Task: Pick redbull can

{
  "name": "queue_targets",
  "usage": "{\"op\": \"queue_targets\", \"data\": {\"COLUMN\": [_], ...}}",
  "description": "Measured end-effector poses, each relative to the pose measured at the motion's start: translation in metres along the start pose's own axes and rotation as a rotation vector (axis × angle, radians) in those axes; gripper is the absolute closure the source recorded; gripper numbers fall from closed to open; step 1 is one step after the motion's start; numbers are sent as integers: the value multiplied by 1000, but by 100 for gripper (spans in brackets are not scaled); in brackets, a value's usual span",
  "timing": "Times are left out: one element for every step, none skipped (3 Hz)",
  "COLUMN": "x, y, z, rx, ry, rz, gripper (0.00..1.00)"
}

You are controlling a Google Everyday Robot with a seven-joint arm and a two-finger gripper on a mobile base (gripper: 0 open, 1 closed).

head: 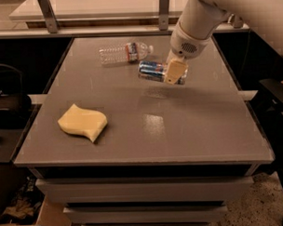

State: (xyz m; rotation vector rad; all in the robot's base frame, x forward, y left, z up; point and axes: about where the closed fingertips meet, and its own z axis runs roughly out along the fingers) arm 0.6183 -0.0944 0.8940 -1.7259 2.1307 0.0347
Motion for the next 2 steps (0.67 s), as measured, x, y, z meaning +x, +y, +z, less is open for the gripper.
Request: {"op": "queue_targets", "data": {"x": [-4,-7], "y": [-3,-2], "z": [-8,-10], "rx": [4,1], "ry": [-23,-34], "rz": [-9,-20], "gripper": [100,100]}}
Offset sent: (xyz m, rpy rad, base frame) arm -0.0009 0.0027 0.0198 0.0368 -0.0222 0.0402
